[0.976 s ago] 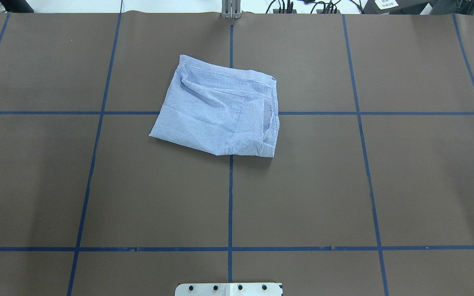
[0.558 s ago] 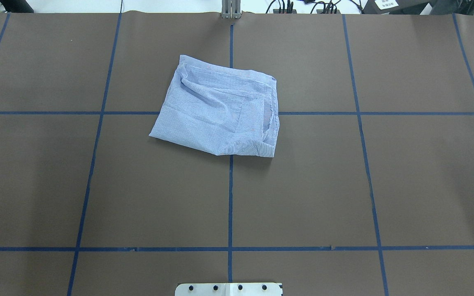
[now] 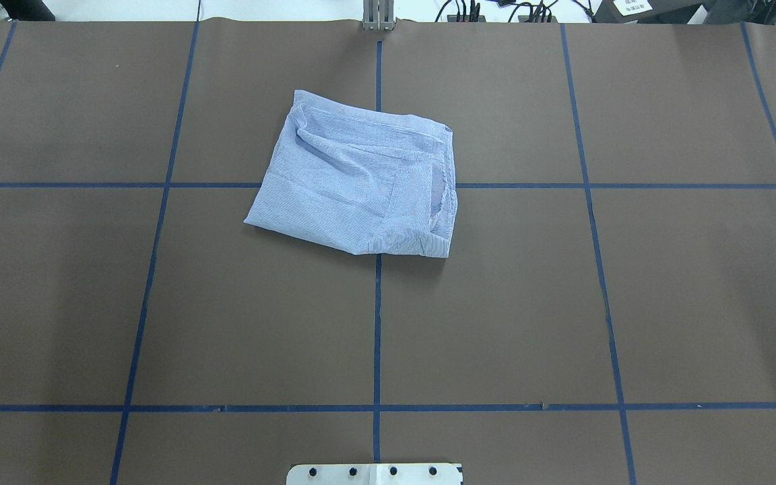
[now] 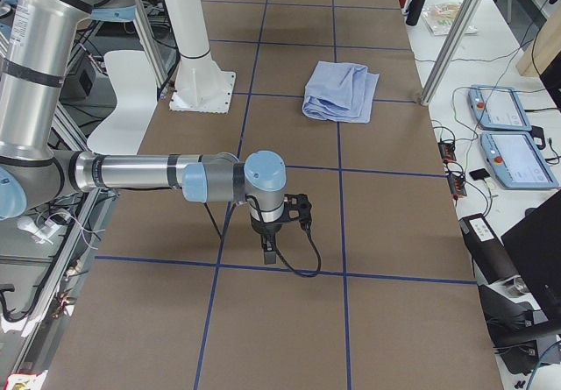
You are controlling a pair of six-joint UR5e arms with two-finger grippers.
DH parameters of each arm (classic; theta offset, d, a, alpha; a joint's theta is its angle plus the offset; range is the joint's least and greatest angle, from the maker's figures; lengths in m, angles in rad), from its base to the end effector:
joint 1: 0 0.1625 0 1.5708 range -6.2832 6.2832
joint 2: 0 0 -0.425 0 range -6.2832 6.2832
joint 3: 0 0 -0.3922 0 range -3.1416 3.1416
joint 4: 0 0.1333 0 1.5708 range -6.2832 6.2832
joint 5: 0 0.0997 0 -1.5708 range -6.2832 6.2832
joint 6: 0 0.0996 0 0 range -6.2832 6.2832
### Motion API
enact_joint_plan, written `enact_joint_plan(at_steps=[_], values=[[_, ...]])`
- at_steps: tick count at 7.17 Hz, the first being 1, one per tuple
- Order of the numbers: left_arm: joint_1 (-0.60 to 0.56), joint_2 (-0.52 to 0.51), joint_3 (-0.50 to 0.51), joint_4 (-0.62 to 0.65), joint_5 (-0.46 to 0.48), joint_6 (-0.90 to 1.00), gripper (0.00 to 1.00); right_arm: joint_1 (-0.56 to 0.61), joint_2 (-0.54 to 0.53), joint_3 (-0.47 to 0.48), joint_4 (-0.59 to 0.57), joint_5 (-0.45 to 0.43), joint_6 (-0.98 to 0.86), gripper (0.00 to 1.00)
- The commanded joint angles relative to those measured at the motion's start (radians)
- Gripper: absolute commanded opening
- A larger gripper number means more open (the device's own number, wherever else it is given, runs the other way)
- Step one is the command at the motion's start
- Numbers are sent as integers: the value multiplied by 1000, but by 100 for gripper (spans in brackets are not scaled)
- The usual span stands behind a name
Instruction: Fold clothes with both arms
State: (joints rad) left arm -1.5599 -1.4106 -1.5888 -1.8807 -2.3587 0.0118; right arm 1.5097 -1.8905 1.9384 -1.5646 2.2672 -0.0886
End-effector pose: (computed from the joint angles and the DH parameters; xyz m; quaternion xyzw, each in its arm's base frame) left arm -0.0580 -0.4311 0.6903 0.0775 0.3825 0.0426 0.9197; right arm 0.0472 -0.3654 0.6181 0.0301 -0.3407 -0.0795 0.9363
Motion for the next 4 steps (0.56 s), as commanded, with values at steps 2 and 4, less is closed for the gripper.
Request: enact_joint_plan(at_steps=[2, 4], values=[[3, 13, -5, -3, 2, -4, 100, 0, 4, -4, 0, 0, 0, 100], [3, 16, -11, -1, 1, -4, 100, 0, 7, -6, 0, 0, 0, 100]])
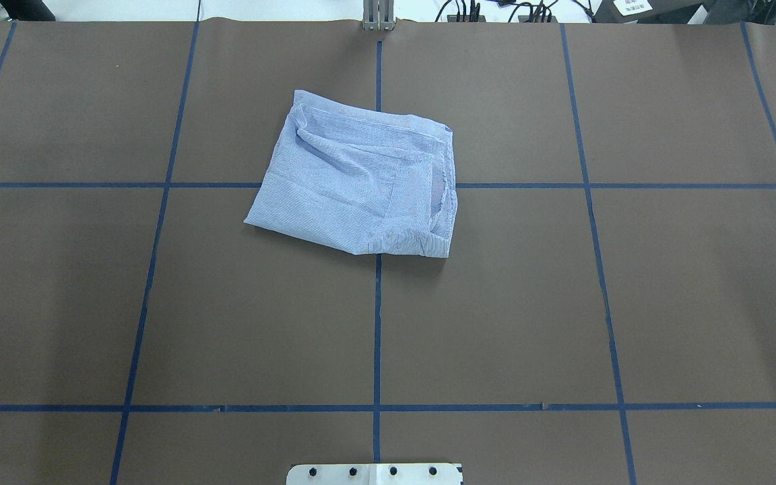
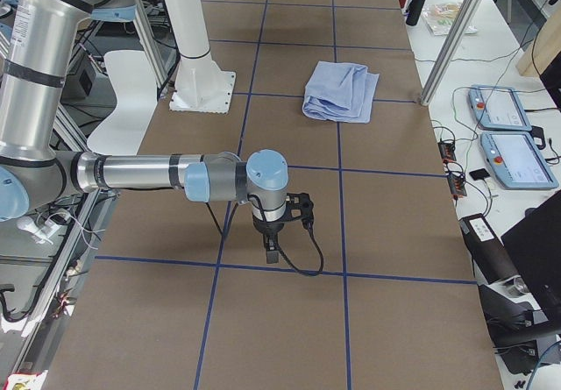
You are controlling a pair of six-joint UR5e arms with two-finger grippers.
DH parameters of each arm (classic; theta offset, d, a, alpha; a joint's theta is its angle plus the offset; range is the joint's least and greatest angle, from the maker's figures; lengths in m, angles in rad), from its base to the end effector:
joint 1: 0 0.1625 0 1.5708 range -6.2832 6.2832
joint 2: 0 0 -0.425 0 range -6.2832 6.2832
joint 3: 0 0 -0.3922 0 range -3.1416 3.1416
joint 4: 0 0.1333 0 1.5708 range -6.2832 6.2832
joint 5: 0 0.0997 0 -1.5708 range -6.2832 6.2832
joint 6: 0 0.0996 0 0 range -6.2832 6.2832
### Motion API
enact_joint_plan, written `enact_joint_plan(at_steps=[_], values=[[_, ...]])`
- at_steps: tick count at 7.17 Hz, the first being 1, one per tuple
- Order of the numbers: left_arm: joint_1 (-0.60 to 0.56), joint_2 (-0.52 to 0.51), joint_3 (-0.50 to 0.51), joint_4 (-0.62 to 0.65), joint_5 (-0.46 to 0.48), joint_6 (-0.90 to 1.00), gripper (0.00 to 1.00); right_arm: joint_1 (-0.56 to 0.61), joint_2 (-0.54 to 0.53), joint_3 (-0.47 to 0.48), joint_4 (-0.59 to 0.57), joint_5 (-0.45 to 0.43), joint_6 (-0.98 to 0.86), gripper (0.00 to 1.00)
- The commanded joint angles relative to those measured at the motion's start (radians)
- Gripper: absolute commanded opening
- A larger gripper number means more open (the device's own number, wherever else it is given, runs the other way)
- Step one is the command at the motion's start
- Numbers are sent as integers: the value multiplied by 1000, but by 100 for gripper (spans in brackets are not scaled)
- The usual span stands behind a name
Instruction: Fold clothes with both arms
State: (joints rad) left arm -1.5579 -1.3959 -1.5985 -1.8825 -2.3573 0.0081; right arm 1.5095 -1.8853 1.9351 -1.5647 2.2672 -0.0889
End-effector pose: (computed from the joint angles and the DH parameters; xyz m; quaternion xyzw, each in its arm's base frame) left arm -0.0573 -0.4247 0.6916 0.0750 0.3821 0.0411 0.9202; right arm 0.0470 -0.3676 0.6178 0.0310 -0.3407 -0.0800 0.9363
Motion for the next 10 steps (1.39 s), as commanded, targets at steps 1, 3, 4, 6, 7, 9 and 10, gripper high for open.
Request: enact_joint_plan(at_steps=[1, 3, 4, 6, 7, 9, 10], values=[[1, 2, -4, 0, -2, 0, 100, 0, 9, 2, 0, 0, 11, 100], [-1, 2, -14, 28, -2, 0, 100, 1, 6, 13, 0, 2, 40, 100], [2, 0, -27, 54, 0, 1, 100, 1, 6, 18, 2, 5, 40, 100], [2, 2, -28, 54, 7, 3, 100, 1, 8, 15, 6, 3, 40, 100], [2, 2, -29, 52, 7, 3, 100, 1, 6, 13, 26, 3, 40, 100], [2, 2, -29, 49, 7, 3, 100, 1, 6, 12, 26, 3, 40, 100], [2, 2, -29, 49, 7, 3, 100, 1, 6, 13, 26, 3, 40, 100]])
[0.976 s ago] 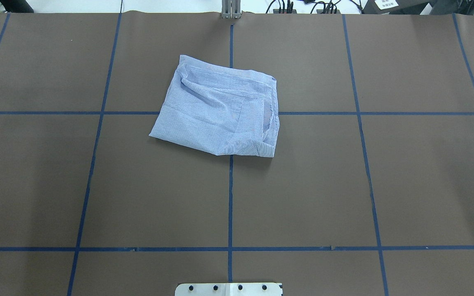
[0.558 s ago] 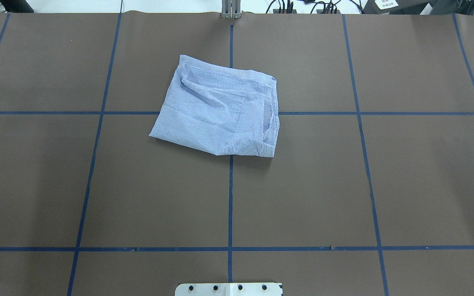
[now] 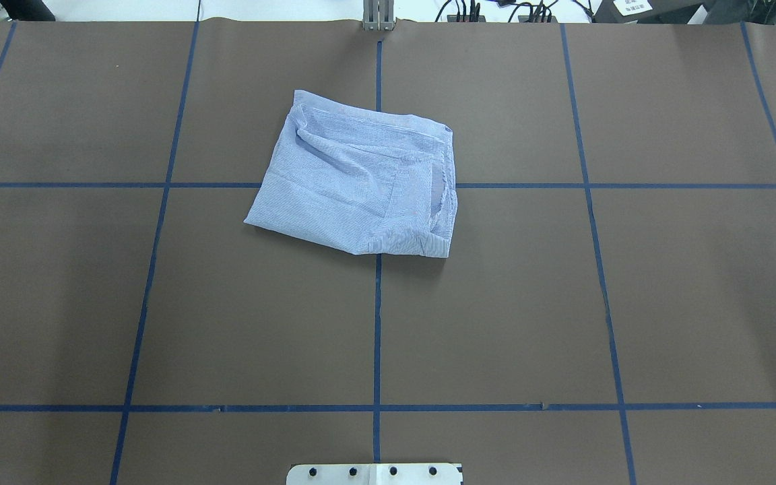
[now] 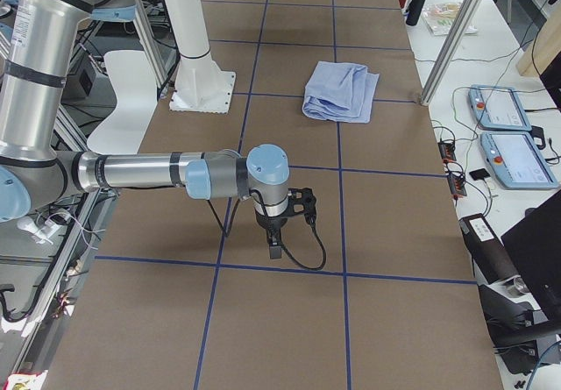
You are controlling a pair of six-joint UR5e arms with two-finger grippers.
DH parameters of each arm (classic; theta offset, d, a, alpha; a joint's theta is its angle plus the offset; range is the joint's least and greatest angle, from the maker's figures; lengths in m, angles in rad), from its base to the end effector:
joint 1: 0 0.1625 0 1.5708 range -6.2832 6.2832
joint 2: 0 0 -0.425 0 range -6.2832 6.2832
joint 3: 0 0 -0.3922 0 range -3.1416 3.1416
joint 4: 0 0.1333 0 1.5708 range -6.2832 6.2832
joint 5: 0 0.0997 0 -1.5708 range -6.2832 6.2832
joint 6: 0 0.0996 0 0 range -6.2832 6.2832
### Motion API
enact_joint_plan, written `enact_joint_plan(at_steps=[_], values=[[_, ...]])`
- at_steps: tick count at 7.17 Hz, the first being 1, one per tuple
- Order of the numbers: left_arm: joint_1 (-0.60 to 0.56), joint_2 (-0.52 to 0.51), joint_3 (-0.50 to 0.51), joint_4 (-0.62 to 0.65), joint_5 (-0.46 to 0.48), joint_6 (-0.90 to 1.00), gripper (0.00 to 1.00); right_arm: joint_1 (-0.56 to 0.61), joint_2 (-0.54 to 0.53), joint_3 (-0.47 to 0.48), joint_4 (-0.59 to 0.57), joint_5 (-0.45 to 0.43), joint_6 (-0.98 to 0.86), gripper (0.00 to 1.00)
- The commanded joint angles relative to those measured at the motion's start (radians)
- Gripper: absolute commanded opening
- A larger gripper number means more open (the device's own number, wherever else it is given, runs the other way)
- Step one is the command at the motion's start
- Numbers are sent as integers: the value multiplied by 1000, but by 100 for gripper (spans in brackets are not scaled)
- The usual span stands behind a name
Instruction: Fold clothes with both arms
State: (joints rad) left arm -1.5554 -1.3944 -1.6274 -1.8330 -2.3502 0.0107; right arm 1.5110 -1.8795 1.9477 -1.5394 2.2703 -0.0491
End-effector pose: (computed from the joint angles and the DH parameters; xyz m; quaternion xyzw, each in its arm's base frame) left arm -0.0568 -0.4245 0.6838 0.0649 0.3791 0.0391 0.9222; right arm 0.0470 -0.3724 0.6066 0.0449 -0.3425 -0.0681 0.9360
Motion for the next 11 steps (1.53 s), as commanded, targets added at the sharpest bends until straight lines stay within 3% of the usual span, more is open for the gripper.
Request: enact_joint_plan(at_steps=[1, 11], values=[[0, 0, 0, 0, 0, 0, 100, 0, 0, 0, 2, 0, 0, 100], [0, 0, -6, 1, -5, 2, 100, 0, 3, 0, 4, 0, 40, 100]])
